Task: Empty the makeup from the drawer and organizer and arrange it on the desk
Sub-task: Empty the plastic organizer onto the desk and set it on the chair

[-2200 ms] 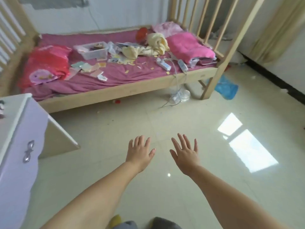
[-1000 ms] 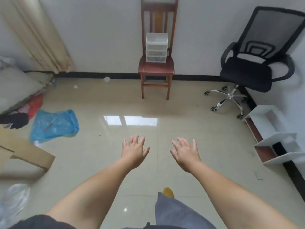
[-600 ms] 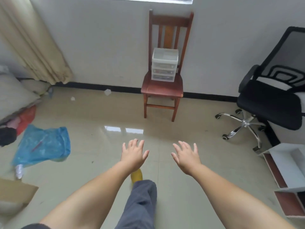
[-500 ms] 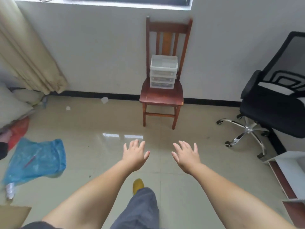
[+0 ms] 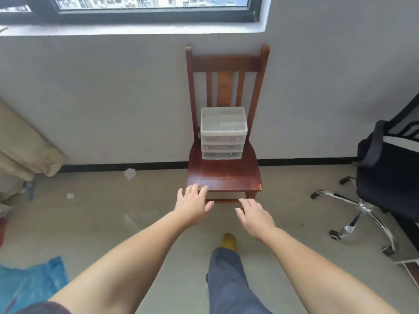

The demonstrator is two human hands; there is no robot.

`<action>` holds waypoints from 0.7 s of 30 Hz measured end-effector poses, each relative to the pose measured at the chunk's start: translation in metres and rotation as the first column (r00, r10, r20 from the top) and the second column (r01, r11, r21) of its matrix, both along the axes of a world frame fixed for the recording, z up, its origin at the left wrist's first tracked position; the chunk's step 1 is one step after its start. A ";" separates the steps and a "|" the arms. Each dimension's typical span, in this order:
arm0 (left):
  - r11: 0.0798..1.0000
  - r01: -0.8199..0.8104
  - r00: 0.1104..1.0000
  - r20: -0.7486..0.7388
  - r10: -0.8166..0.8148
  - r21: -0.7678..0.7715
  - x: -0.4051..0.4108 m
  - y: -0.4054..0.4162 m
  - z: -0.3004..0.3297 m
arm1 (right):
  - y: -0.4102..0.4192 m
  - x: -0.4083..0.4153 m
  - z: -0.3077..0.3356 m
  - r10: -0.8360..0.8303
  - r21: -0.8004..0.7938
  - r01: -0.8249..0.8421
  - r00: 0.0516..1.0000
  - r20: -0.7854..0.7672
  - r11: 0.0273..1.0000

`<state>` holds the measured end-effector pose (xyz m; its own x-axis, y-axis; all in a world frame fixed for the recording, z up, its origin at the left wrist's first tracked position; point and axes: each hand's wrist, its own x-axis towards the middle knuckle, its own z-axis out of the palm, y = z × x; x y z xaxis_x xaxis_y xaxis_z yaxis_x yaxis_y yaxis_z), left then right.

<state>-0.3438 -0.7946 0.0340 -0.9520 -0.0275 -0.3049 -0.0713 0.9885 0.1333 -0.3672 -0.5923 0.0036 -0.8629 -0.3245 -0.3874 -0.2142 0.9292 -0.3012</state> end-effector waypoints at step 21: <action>0.997 0.057 0.998 -0.015 -0.058 -0.045 -0.345 -0.062 -0.140 | -0.128 -0.370 -0.162 -0.419 -0.191 0.981 0.178 0.890 0.010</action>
<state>-0.6889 -0.8564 -0.1056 -0.9572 0.0140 -0.2891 -0.0126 0.9959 0.0900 -0.7376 -0.7201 -0.1583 -0.4995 0.0067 -0.8663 0.8524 -0.1747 -0.4929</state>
